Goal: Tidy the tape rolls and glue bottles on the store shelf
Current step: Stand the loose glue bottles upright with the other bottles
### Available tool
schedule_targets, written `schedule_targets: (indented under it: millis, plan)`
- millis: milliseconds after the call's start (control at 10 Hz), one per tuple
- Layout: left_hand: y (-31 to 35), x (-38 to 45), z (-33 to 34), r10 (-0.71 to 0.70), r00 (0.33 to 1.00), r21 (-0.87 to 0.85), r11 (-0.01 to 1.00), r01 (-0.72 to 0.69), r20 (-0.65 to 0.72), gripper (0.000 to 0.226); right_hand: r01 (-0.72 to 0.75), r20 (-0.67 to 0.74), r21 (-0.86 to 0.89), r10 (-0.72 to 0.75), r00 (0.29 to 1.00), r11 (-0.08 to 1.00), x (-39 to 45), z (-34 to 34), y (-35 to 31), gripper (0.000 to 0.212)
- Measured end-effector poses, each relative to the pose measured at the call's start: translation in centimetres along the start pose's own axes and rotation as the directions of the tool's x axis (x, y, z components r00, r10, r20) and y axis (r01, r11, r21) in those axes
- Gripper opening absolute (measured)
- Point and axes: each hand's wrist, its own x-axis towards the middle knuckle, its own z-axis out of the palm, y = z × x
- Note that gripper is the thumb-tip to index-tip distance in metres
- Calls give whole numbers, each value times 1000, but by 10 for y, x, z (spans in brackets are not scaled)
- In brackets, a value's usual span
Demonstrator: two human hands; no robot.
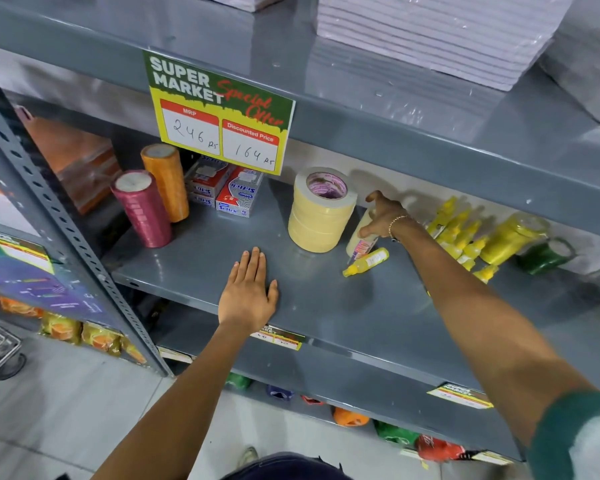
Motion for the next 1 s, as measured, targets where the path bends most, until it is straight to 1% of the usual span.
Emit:
schedule_targets:
  millis: [500,600,700,800,900,1000]
  plan:
    - [0,-1,-2,-3,1000,20,1000,3,8,65,-6,16,-79,7,1000,997,0,2,1,81]
    - [0,-1,-2,-4,1000,16,1000,4,11,65,-12,23,-74,13,1000,997,0,2,2,83]
    - [0,-1,-2,-6,1000,16,1000,6,9,65,-32,65,-12,32,997,999,-4,-3,2,91]
    - [0,-1,-2,-5,1000,26,1000,5,11,65,-19,-214,143,50,976,990,-17,-14,6,74]
    - [-1,0,-1,-8,1000,25,1000,7,16,65,179,-732,177,8,681,968,-51,10,22,19]
    - [0,0,-1,-7,1000,24,1000,7,23,65,290,-551,-46,-267,791,956,-84,68,36,24]
